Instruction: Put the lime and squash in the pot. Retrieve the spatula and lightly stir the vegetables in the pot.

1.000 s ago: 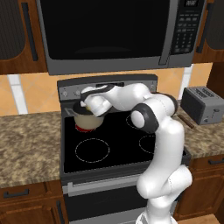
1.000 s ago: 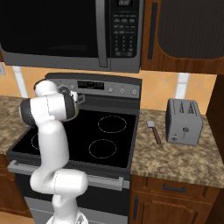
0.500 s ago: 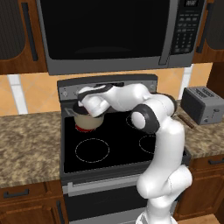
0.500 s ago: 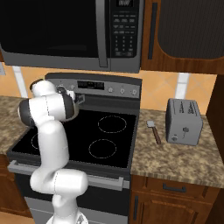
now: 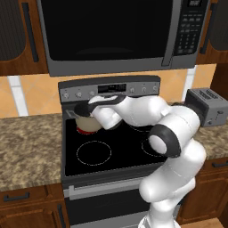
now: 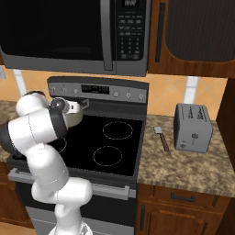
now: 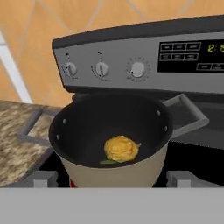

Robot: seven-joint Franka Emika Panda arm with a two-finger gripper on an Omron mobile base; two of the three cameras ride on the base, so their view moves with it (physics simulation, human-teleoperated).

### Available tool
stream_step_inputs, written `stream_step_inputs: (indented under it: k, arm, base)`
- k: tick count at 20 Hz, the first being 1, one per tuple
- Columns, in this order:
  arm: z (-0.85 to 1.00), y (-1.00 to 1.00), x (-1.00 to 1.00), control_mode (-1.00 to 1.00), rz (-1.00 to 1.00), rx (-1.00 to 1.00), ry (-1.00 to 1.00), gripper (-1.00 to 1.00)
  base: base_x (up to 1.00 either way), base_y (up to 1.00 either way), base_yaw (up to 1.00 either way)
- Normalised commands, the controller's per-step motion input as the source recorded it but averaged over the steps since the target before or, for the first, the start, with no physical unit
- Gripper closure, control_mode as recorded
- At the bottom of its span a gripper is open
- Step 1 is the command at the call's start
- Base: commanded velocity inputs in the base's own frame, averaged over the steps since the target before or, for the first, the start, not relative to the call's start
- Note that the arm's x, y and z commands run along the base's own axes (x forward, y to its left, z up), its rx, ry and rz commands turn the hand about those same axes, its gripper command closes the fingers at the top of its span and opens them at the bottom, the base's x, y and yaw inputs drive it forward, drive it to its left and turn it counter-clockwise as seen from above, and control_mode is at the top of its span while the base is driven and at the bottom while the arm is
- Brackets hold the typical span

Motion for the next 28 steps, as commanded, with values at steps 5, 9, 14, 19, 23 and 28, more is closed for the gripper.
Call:
stream_step_inputs:
  k: [5, 9, 14, 19, 23, 28]
  arm:
    - [0.05, -0.83, -0.46, -1.0, 0.0, -0.31, 0.03, -1.0]
    - [0.03, -0.59, -0.15, -1.0, -0.03, -0.35, 0.03, -1.0]
    - [0.13, -0.96, 0.0, -1.0, -0.1, -0.26, 0.13, -1.0]
    - [0.39, -1.0, 0.02, -1.0, -0.16, -0.06, 0.26, -1.0]
    - [0.84, -1.0, 0.2, -1.0, -0.16, 0.0, 0.17, -1.0]
    - [0.96, -1.0, 0.42, -1.0, -0.13, 0.05, 0.19, -1.0]
  base:
    - [0.0, 0.0, 0.0]
    - [0.0, 0.0, 0.0]
    - [0.0, 0.0, 0.0]
    - [0.0, 0.0, 0.0]
    - [0.0, 0.0, 0.0]
    - [0.0, 0.0, 0.0]
